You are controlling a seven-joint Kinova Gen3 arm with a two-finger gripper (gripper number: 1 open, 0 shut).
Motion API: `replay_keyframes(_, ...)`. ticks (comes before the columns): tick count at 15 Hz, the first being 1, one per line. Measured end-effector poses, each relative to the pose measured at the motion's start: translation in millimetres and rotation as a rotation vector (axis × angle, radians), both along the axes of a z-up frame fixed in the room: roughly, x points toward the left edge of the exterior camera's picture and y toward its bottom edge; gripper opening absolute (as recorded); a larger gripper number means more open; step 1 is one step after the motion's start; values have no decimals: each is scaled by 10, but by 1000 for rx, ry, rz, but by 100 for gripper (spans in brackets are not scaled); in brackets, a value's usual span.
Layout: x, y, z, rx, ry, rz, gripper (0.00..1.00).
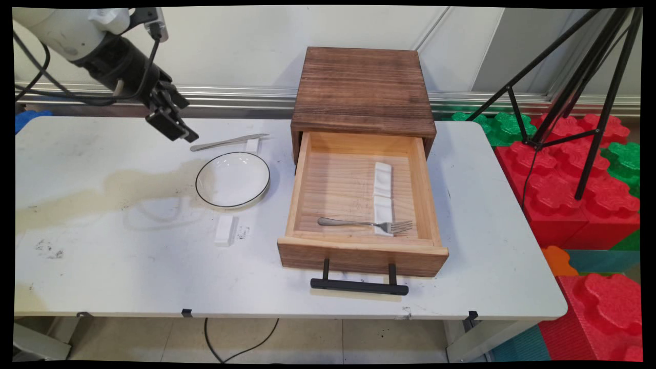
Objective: Pick up the knife from the left of the white plate
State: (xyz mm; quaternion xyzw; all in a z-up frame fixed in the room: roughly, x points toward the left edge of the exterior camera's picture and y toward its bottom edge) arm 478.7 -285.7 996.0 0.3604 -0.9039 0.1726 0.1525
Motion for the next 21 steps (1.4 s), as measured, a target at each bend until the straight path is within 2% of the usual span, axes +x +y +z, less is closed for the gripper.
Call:
replay_keyframes(9, 87, -647, -129, -9, -111, -2, 100)
replay_keyframes(17, 229, -1302, -483, 23, -204, -36, 100)
replay_keyframes(21, 334, -1632, -718, 59, -238, -65, 100)
